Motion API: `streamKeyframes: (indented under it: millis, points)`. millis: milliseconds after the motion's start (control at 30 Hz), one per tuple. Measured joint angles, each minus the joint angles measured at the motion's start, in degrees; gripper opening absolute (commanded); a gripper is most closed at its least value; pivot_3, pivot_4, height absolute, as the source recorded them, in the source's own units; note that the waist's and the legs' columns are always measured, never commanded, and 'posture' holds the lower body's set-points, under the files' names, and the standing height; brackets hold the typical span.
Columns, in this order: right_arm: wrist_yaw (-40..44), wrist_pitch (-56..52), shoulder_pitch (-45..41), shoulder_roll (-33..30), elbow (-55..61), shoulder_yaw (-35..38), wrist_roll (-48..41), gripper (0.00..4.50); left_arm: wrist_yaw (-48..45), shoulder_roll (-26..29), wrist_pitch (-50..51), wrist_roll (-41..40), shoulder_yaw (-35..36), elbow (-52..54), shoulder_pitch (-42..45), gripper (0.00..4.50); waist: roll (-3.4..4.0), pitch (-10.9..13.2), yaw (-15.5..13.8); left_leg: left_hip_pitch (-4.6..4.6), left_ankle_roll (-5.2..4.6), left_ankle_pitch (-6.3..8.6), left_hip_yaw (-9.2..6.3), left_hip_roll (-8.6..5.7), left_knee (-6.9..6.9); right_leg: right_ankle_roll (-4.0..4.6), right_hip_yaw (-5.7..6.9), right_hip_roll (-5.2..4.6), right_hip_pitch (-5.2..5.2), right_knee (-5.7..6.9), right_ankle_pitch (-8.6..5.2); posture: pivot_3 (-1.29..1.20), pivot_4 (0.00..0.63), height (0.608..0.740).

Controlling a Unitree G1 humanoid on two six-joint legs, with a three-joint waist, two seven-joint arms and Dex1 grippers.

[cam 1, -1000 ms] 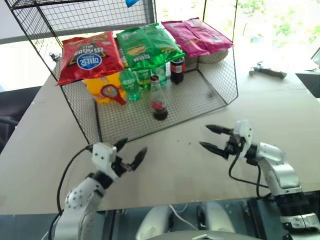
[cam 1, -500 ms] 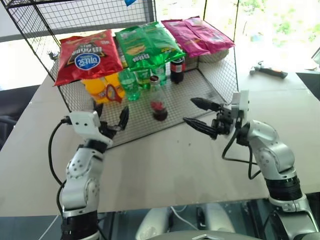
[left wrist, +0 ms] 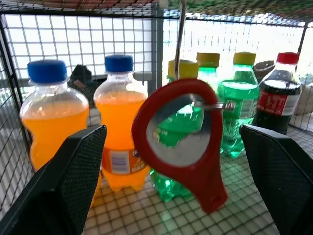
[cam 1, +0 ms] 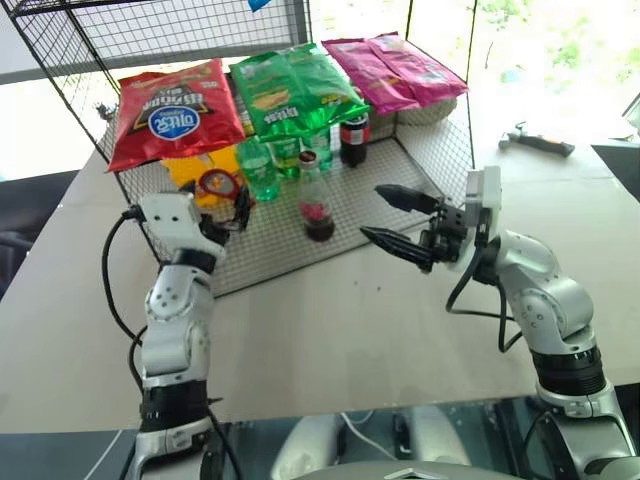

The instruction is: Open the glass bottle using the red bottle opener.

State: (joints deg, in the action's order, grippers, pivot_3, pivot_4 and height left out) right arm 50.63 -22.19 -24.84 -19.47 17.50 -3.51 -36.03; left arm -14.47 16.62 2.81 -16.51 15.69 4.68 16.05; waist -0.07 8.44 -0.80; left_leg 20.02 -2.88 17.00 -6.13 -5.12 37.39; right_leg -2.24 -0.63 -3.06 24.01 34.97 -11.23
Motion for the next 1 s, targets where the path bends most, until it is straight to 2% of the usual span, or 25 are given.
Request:
streamKeyframes:
  millis: [100,133,567,1000]
  points:
    - [-0.1,0.1,0.0,0.1,0.0,0.0,0.1,3.58,-1.9,0.3,-0.9,-0.8,0.0,-0.9,1.1,2.35,0.00,0.0,0.1,0.01,0.00,0.00,0.01,-0.01,0.00,0.00,-0.02,0.00,0.03,0.00,0.00,0.00,0.150,0.735]
    - [-0.1,0.1,0.1,0.0,0.0,0.0,0.2,3.58,-2.2,0.3,-1.0,-1.0,0.0,-1.0,1.1,2.09,0.00,0.0,0.1,0.01,0.00,0.00,0.01,0.00,-0.01,0.00,-0.03,0.00,0.04,0.00,0.00,0.00,0.150,0.735]
    - [-0.4,0.8,0.5,0.2,0.0,-0.1,1.2,3.58,-2.7,1.2,-2.6,-1.0,0.1,1.1,-2.2,2.10,-0.01,0.0,0.1,0.03,0.00,0.00,0.01,-0.01,0.03,0.00,-0.03,0.00,0.06,0.04,0.00,0.00,0.150,0.735]
    - [0.4,1.3,0.5,0.2,-0.6,-0.4,2.1,3.58,0.9,1.4,5.0,-1.6,0.0,17.8,-9.5,2.10,-0.01,0.0,0.1,0.05,-0.01,0.00,0.01,0.00,0.02,0.00,-0.05,0.01,0.07,0.02,0.00,0.00,0.150,0.735]
